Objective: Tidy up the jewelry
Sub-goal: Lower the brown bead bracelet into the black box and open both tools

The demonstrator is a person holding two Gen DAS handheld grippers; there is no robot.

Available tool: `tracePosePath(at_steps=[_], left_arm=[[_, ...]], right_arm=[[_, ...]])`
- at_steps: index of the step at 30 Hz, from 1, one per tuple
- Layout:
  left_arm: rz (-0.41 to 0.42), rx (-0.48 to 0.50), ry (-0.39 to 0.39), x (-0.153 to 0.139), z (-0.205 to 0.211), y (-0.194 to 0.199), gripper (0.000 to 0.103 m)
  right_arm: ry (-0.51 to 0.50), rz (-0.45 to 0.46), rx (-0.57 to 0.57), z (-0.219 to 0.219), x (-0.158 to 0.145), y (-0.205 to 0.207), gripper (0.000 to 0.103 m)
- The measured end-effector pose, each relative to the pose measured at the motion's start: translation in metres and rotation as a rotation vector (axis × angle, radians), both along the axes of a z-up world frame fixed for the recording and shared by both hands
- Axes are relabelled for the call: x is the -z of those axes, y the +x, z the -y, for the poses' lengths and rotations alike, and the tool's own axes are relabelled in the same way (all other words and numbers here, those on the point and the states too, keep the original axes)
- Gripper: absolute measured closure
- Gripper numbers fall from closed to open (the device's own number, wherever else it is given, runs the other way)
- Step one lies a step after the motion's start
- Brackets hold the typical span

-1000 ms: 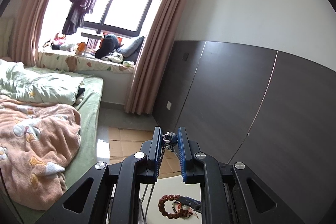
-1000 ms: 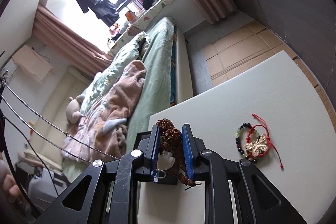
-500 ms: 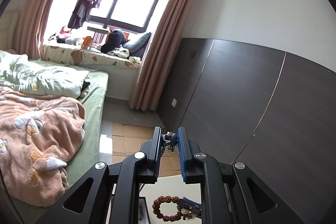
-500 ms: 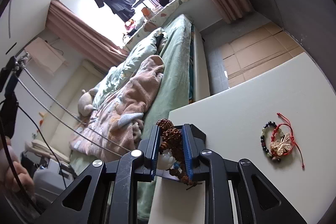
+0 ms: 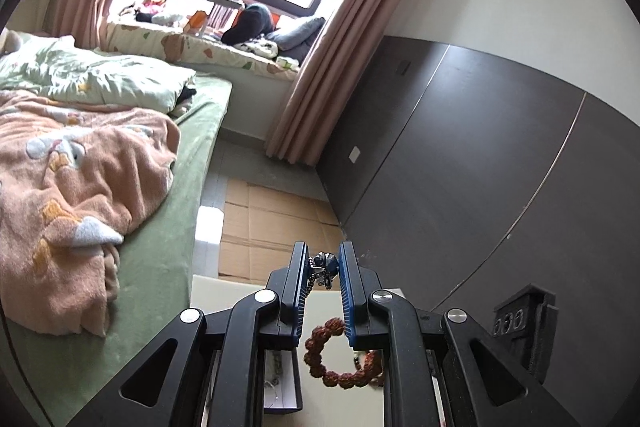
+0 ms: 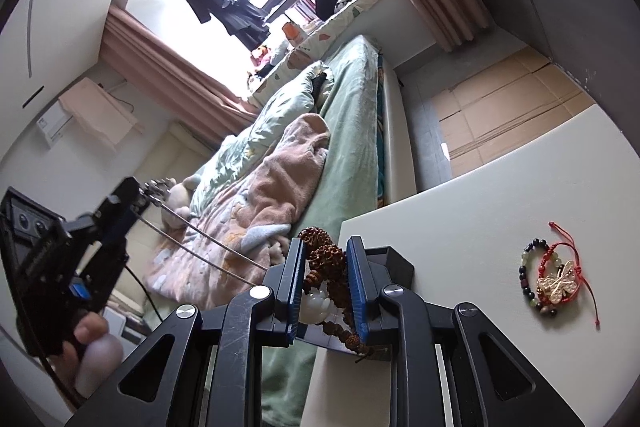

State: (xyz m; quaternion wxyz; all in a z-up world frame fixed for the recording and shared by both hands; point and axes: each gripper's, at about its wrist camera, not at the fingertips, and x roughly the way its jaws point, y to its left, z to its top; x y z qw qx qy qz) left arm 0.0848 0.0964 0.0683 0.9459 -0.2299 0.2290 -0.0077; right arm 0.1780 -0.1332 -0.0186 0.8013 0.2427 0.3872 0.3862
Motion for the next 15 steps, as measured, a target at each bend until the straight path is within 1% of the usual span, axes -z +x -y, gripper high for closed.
tracePosePath(at_steps=[2,3,4,5,7,9,15], left_arm=[[-0.062,-0.041,0.002,0.013,-0.003,0.006,0.087],[-0.087,-0.049,-0.001,0.02,-0.005,0.009,0.085],[-0.112,-0.05,-0.008,0.026,-0.007,0.011,0.079],[-0.136,-0.052,-0.022,0.033,-0.01,0.013,0.072],[-0.156,-0.061,-0.045,0.044,-0.016,0.012,0.04],[-0.153,-0.078,-0.05,0.051,-0.021,0.01,0.03],[-0.185,-0.093,-0.097,0.065,-0.036,0.006,0.03]], right_arm=[[0.01,-0.005,0.009,-0.001,0.002,0.001,0.08],[0.013,-0.008,0.013,-0.002,0.003,0.001,0.08],[0.013,-0.01,0.016,-0.004,0.004,0.001,0.08],[0.011,-0.012,0.017,-0.006,0.005,0.001,0.08],[0.011,-0.015,0.014,-0.009,0.007,0.001,0.08],[0.015,-0.017,0.006,-0.013,0.008,0.0,0.08],[0.019,-0.009,-0.015,-0.03,0.012,-0.006,0.08]])
